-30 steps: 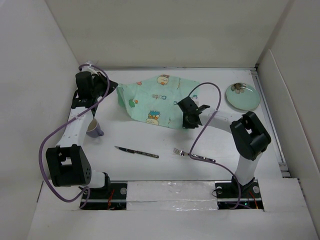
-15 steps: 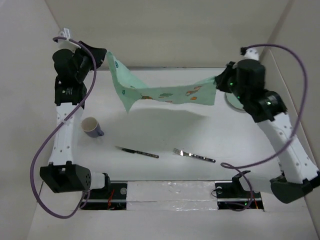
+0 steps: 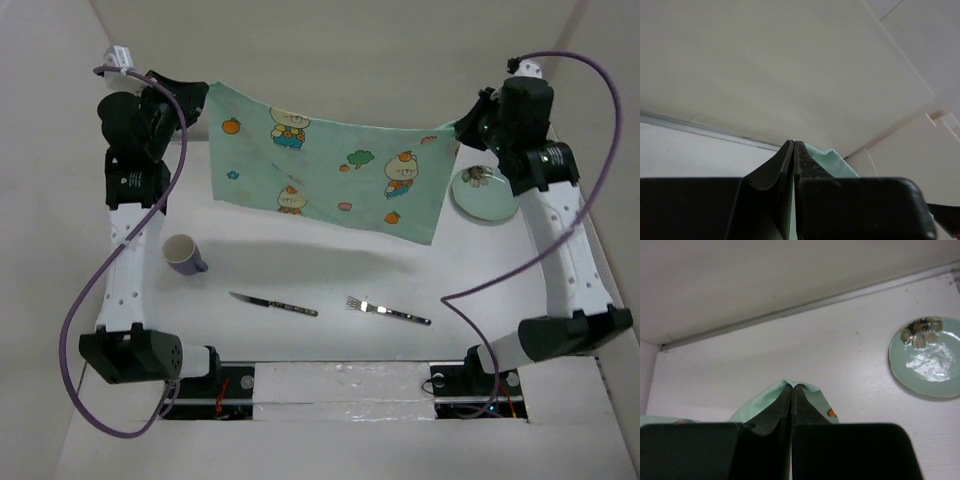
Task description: Set the dinner table for one person
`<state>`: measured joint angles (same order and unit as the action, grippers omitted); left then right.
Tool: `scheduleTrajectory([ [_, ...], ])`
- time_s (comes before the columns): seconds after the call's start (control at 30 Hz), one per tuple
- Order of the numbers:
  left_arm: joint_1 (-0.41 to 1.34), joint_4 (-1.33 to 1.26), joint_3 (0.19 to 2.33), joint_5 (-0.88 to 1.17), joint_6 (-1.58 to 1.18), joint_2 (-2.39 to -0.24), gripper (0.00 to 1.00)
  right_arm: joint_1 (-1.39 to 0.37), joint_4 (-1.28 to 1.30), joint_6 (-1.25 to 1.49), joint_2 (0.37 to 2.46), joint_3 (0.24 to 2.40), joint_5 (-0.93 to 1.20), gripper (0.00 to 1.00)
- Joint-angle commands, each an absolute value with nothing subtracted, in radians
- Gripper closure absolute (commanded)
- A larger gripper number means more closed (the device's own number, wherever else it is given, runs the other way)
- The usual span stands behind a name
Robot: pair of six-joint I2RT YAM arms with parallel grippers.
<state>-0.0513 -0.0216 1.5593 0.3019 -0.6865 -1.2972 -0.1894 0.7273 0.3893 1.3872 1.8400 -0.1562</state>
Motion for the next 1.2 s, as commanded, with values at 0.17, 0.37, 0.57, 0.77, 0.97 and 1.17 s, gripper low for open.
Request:
scheduleTrajectory([
  [0.17,-0.060,-0.026,1.759,0.341,-0.724,-1.595,1.00,-0.087,0.663,0.423,1.704,2.153,0.026,1.00],
  [0.37,-0.092,-0.078,1.870,0.397,-0.801,-1.658,1.00,-0.026,0.715,0.488,1.844,2.443,0.146,1.00],
  [0.57,-0.092,-0.095,1.694,0.402,-0.724,-1.563,1.00,-0.017,0.553,0.480,1.672,1.953,0.189,1.00],
  [0.77,-0.103,-0.132,1.212,0.368,-0.646,-1.422,1.00,-0.008,0.375,0.505,1.529,1.430,0.264,1.00],
  [0.97,-0.103,-0.135,0.918,0.313,-0.609,-1.397,1.00,-0.040,0.330,0.494,1.568,1.181,0.203,1.00],
  [1.17,-0.103,-0.115,0.845,0.287,-0.604,-1.430,1.00,-0.040,0.318,0.488,1.632,1.077,0.192,1.00],
])
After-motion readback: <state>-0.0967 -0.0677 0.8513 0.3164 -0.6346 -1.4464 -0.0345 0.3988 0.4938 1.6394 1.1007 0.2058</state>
